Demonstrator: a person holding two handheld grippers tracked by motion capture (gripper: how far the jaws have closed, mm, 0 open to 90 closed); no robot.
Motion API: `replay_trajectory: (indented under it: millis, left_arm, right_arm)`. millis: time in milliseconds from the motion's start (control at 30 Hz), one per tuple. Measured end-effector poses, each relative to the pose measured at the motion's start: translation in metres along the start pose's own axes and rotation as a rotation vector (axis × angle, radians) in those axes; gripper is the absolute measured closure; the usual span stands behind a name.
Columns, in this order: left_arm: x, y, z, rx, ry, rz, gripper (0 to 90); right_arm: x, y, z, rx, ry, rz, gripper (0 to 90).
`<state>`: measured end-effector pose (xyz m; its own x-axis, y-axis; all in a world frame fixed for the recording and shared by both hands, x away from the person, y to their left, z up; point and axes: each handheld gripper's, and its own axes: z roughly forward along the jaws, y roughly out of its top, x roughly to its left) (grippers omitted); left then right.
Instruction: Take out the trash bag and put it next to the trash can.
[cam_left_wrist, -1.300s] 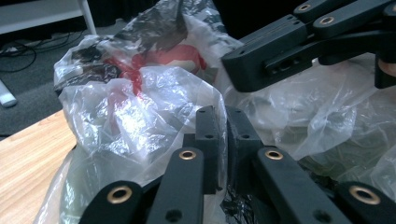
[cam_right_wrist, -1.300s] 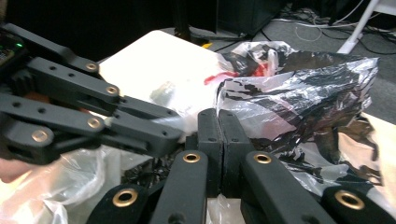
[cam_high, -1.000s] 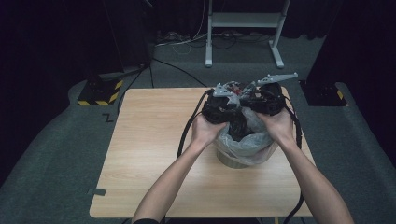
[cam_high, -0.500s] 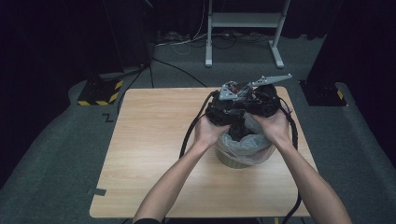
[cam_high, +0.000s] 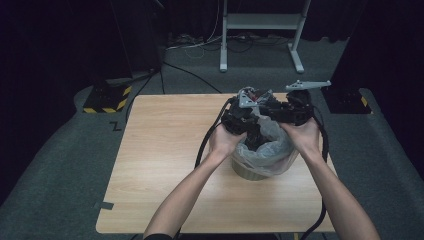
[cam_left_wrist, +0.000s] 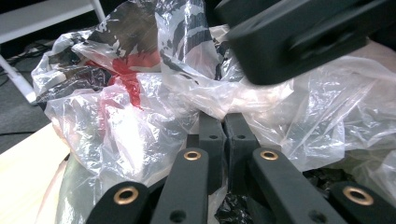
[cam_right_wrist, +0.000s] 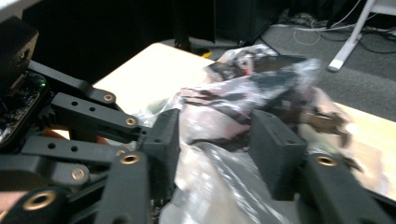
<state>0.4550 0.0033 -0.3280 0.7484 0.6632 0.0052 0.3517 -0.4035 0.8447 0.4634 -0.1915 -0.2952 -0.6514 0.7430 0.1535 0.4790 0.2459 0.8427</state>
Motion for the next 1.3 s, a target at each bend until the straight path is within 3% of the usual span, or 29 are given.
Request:
replay_trajectory:
  millis: [200,433,800,1100,1300]
  left_arm:
    - [0.001,0.004,-0.007,-0.015,-0.017,-0.009,88.1]
    - [-0.001,0.01,-0.015,-0.035,-0.028,-0.003,88.4]
    - [0.002,0.015,-0.028,-0.058,-0.042,-0.012,88.7]
    - [0.0,0.02,-0.04,-0.084,-0.057,-0.014,88.7]
    - [0.004,0.022,-0.049,-0.104,-0.072,-0.026,88.9]
  right_arm:
    - [-0.009,-0.009,-0.021,-0.048,-0.051,-0.001,40.9]
    - [-0.023,-0.022,-0.04,-0.1,-0.083,0.018,38.2]
    - [-0.045,-0.054,-0.075,-0.199,-0.121,0.085,35.8]
    - [-0.058,-0.078,-0.076,-0.182,-0.2,0.1,36.0]
    - [-0.071,-0.102,-0.065,-0.16,-0.234,0.14,36.8]
